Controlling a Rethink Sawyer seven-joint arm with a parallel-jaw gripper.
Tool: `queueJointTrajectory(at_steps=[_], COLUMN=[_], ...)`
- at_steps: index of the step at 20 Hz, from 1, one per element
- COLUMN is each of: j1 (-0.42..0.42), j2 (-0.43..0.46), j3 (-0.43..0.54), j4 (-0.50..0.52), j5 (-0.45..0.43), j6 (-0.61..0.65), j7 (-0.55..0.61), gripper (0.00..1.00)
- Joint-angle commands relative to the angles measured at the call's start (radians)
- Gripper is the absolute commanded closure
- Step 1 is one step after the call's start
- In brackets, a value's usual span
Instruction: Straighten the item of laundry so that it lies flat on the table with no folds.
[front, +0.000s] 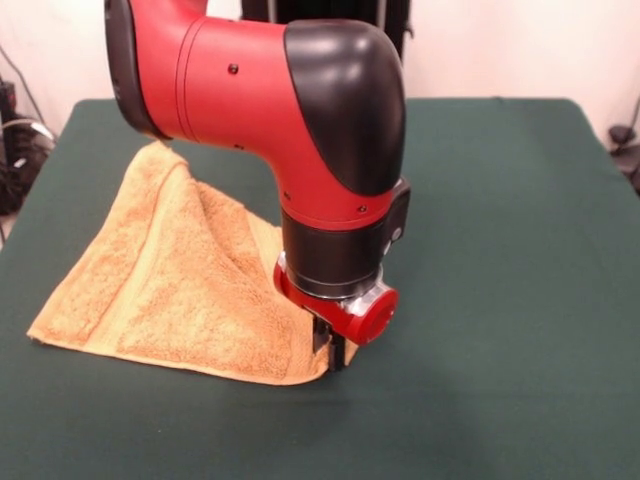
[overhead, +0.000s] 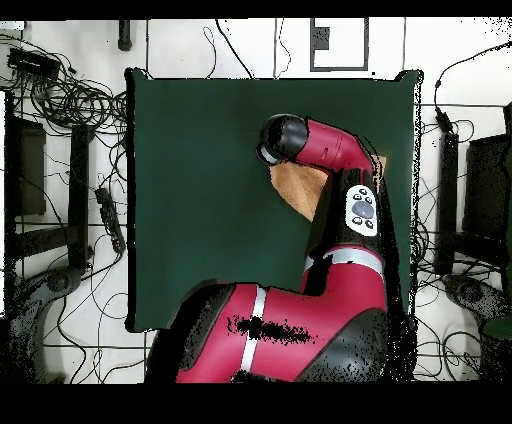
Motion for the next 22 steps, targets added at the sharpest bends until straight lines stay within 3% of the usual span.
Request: queueJointTrajectory(at_steps=[1,5,12,22], j1=[0.093,0.153,0.198,0.234], j2=[-0.018,-0.03,-0.042,0.016], j3=[0.022,-0.036,-0.091,-0.188], j4=[0.143,0.073,0.047,-0.106], j5=[0.098,0.147,0.214,0.192], j6=[0.119,0.232,0.264,0.289], j7=[0.326,0.433,0.547,0.654], gripper=[1.0,1.0,1.0,1.0])
